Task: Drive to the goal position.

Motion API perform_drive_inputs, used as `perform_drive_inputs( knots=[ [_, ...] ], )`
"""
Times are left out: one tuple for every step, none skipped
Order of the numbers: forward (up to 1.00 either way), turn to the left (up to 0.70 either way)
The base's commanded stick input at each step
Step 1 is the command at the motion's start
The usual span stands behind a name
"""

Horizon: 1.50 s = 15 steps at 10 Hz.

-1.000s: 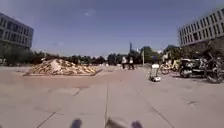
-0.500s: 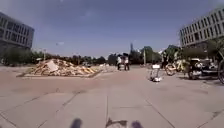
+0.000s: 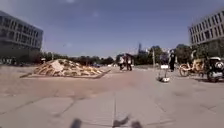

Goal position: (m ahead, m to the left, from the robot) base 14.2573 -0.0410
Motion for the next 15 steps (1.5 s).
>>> perform_drive_inputs(
  knots=[
    [1.00,0.00],
    [1.00,0.00],
    [1.00,0.00],
    [1.00,0.00],
    [1.00,0.00],
    [1.00,0.00],
    [1.00,0.00],
    [1.00,0.00],
    [1.00,0.00],
    [1.00,0.00],
    [1.00,0.00],
    [1.00,0.00],
    [1.00,0.00],
    [1.00,0.00],
    [1.00,0.00]
  ],
)
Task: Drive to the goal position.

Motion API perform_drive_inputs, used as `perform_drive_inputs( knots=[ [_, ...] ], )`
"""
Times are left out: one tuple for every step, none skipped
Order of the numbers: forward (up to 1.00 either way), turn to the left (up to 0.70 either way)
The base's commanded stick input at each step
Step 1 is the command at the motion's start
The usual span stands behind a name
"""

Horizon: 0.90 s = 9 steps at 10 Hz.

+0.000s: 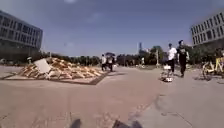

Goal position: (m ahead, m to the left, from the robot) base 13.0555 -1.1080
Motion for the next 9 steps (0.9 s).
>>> perform_drive_inputs(
  knots=[
    [1.00,0.00],
    [1.00,0.00],
    [1.00,0.00],
    [1.00,0.00],
    [1.00,0.00],
    [1.00,0.00],
    [1.00,0.00],
    [1.00,0.00],
    [1.00,0.00]
  ],
)
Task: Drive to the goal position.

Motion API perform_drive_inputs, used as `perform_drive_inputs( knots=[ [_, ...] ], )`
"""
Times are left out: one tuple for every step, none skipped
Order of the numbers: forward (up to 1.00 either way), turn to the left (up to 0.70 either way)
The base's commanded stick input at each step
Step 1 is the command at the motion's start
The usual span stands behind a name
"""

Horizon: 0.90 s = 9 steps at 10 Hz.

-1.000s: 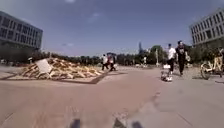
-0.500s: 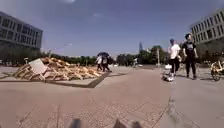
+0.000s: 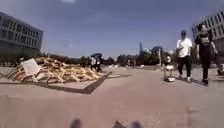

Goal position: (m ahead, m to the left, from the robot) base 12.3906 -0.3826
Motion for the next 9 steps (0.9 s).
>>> perform_drive_inputs(
  knots=[
    [1.00,0.00],
    [1.00,0.00],
    [1.00,0.00],
    [1.00,0.00],
    [1.00,0.00],
    [1.00,0.00],
    [1.00,0.00],
    [1.00,0.00],
    [1.00,0.00]
  ],
)
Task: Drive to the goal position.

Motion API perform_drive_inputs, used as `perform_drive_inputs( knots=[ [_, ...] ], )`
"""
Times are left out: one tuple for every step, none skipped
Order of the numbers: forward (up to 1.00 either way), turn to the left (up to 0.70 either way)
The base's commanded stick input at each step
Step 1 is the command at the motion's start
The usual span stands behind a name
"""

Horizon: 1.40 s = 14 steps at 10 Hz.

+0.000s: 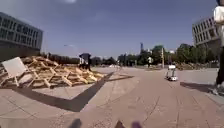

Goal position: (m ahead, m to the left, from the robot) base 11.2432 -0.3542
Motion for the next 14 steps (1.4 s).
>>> perform_drive_inputs(
  knots=[
    [1.00,0.00],
    [1.00,0.00],
    [1.00,0.00],
    [1.00,-0.18],
    [1.00,-0.40],
    [1.00,-0.24],
    [1.00,-0.01],
    [1.00,0.00],
    [1.00,0.00],
    [1.00,0.00],
    [1.00,0.00],
    [1.00,-0.27],
    [1.00,-0.40],
    [1.00,-0.40]
  ],
)
